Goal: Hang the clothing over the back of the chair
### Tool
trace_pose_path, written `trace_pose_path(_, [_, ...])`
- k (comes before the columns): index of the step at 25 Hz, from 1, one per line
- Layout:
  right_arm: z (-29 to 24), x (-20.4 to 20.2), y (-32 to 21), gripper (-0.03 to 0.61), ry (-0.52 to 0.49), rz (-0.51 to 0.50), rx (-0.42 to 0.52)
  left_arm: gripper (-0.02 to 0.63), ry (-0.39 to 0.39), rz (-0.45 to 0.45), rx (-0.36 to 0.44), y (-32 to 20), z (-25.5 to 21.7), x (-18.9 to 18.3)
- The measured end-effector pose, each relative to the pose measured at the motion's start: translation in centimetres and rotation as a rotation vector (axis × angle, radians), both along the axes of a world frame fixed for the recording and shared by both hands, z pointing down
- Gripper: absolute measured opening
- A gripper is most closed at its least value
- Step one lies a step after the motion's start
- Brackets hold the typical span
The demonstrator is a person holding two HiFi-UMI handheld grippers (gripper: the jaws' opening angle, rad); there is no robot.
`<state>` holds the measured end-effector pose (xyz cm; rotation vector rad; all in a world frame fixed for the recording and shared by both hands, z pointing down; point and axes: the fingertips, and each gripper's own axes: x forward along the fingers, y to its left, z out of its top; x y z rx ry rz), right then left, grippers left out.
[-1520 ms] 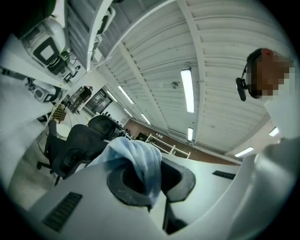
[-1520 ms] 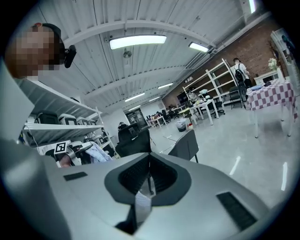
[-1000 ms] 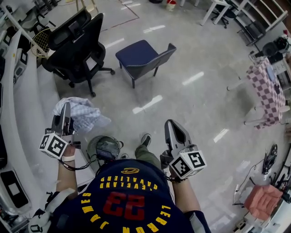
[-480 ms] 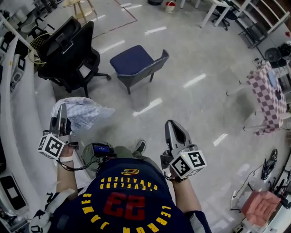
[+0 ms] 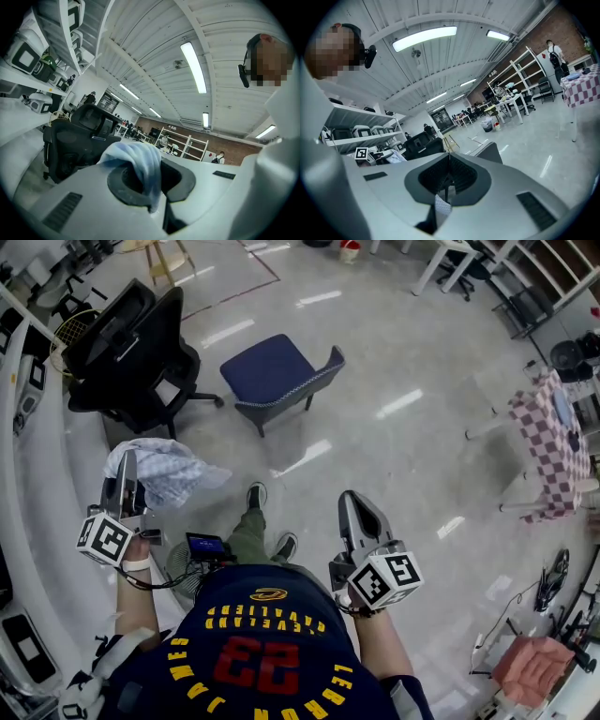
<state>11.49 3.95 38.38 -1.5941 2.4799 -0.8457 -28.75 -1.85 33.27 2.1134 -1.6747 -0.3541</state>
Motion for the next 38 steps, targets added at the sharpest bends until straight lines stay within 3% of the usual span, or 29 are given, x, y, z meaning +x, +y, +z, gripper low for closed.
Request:
trace_pose_path(13, [-0.3,-1.8,-11.2,0.009,0.009,0.069,0.013,0.021,0.001,0.028,0.001,-13.4,0.3,-3.0])
trace_pose_path(23, [-0.1,-2.8,-17.7,0.009,0.026,0.173,-0.001,0.020,-0.009,0.141,0.016,-24.8,0.4,-2.8])
trace_pose_path(31, [0.5,-2.8,-19.6,0.009,0.013,0.277,-0.022,0.021,-0.028,0.257,0.054,-34.0,-1.2,-0.8])
trace_pose_path(38, [-0.1,-0.1,-20.7,0.009,0.027,0.299,-0.026,0.021,-0.041,0.331,0.130,-39.9,-5.1,4.0])
